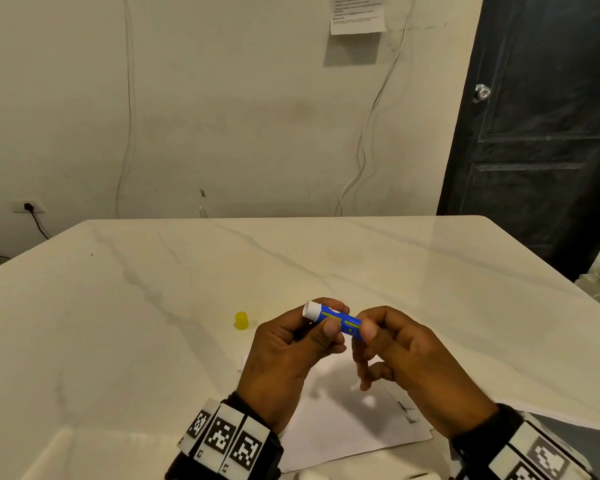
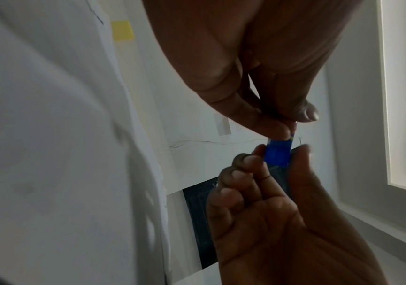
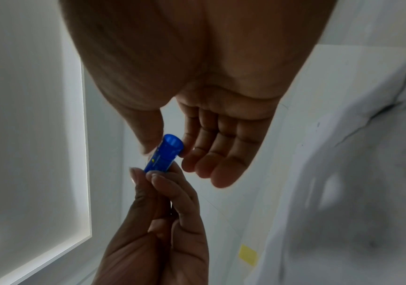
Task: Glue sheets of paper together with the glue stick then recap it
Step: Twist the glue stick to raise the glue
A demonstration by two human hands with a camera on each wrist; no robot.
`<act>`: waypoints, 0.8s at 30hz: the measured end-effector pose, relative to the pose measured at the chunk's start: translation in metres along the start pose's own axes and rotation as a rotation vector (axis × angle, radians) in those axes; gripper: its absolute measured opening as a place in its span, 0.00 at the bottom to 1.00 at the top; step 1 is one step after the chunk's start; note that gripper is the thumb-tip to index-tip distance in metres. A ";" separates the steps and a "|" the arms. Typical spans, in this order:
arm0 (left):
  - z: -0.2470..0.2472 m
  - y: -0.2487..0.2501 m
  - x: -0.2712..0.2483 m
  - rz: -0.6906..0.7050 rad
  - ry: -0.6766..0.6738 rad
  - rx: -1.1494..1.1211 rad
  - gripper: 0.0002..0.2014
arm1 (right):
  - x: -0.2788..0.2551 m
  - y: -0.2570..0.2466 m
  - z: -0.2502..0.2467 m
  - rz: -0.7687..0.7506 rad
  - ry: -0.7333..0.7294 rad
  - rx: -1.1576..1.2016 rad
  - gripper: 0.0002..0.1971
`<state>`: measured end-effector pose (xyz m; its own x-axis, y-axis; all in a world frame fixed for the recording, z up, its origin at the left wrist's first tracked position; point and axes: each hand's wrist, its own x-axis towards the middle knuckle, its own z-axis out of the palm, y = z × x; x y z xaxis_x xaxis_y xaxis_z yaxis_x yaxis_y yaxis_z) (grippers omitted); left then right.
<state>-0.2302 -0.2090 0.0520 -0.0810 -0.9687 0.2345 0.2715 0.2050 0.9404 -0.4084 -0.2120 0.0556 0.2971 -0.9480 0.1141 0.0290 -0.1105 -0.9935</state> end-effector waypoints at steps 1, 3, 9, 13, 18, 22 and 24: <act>0.000 0.000 0.000 -0.002 0.005 -0.001 0.14 | 0.001 0.001 -0.002 -0.017 0.008 -0.030 0.16; 0.000 0.000 0.000 -0.003 -0.002 0.004 0.13 | 0.001 0.002 -0.004 -0.037 0.024 -0.083 0.14; 0.002 -0.003 -0.002 0.011 -0.059 0.004 0.13 | -0.002 -0.002 -0.002 0.054 -0.014 -0.021 0.26; 0.002 -0.001 -0.002 0.016 -0.059 0.008 0.08 | -0.003 -0.005 -0.001 0.085 -0.044 -0.038 0.29; -0.001 0.003 0.000 0.001 0.005 -0.006 0.14 | 0.000 -0.001 -0.001 -0.006 -0.009 -0.020 0.15; 0.000 0.002 -0.001 -0.004 -0.013 -0.004 0.13 | -0.001 0.001 -0.004 -0.043 0.011 -0.062 0.11; 0.001 0.001 -0.002 -0.012 -0.032 0.002 0.13 | -0.003 -0.001 -0.003 -0.015 -0.008 -0.050 0.16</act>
<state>-0.2305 -0.2071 0.0529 -0.1146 -0.9663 0.2305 0.2682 0.1933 0.9438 -0.4120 -0.2104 0.0559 0.3050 -0.9435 0.1291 -0.0144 -0.1402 -0.9900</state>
